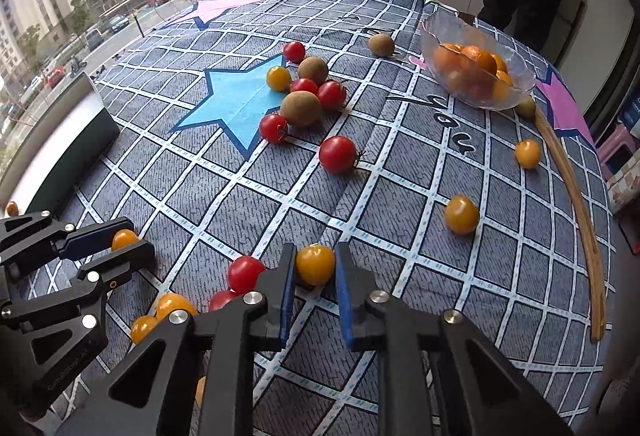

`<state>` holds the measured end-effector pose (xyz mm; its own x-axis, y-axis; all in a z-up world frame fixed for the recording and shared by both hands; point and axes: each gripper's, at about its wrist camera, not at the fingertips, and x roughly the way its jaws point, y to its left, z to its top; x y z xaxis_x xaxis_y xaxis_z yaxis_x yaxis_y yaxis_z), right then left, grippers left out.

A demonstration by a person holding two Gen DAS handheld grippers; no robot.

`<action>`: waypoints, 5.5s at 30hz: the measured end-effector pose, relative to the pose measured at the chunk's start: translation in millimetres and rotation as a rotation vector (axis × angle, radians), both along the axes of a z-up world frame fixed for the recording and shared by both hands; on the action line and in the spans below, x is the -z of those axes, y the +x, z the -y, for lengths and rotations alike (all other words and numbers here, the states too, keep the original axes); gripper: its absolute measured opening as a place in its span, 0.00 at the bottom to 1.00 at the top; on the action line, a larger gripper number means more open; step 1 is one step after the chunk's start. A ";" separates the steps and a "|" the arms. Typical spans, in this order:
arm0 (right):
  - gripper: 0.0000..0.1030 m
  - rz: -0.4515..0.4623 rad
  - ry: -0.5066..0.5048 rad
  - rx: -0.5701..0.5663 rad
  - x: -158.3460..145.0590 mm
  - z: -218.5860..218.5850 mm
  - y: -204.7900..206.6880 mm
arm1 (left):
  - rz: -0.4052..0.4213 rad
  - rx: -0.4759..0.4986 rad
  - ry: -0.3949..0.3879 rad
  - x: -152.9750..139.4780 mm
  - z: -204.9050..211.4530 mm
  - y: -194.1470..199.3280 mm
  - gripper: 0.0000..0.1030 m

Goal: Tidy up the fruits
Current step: 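Grasp a yellow tomato with the right tool while the left tool grasps another, then carry both yellow tomatoes into the white tray and open both tools, then move both open tools back over the remaining yellow tomatoes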

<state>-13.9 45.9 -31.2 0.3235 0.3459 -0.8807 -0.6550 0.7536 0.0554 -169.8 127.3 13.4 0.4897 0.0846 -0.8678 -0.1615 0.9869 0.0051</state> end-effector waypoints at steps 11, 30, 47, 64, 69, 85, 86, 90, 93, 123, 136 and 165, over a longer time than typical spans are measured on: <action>0.20 -0.150 0.135 0.027 -15.8 36.9 -13.7 | 0.023 -0.009 -0.019 -16.9 -1.8 -45.0 0.21; 0.20 -0.149 0.140 -0.121 -64.4 -33.0 -67.0 | 0.148 -0.175 0.019 -61.6 -68.7 -125.6 0.21; 0.20 -0.115 0.131 -0.369 -117.3 -158.7 -123.8 | 0.162 -0.364 0.051 -59.0 -156.9 -168.6 0.21; 0.20 -0.234 0.059 -0.330 -60.3 -235.2 -97.9 | 0.074 -0.477 0.024 -22.8 -212.6 -136.8 0.21; 0.20 -0.254 0.010 -0.309 -27.7 -256.1 -87.8 | 0.034 -0.485 0.031 -7.8 -212.0 -126.4 0.21; 0.20 -0.215 -0.096 -0.367 -4.6 -252.7 -94.4 | -0.027 -0.506 0.093 -2.2 -198.7 -128.6 0.55; 0.20 -0.221 -0.096 -0.368 -4.1 -248.3 -95.5 | -0.026 -0.505 0.091 -2.2 -196.4 -129.7 0.55; 0.24 -0.232 -0.081 -0.371 -5.0 -237.8 -94.4 | -0.018 -0.516 0.107 -3.6 -188.7 -134.0 0.55; 0.72 -0.213 -0.063 -0.369 -11.4 -241.8 -92.5 | 0.012 -0.524 0.116 -8.5 -188.3 -136.4 0.69; 1.00 -0.208 0.090 -0.052 -41.9 -41.8 -46.6 | 0.046 -0.219 0.007 -36.9 -62.3 -118.1 0.89; 1.00 -0.132 -0.031 0.225 -10.0 90.6 -12.1 | -0.022 -0.133 0.035 -14.1 -11.4 -83.1 0.89; 0.88 0.045 -0.025 0.280 8.3 53.8 58.0 | 0.041 -0.016 0.033 -13.8 64.8 -67.9 0.89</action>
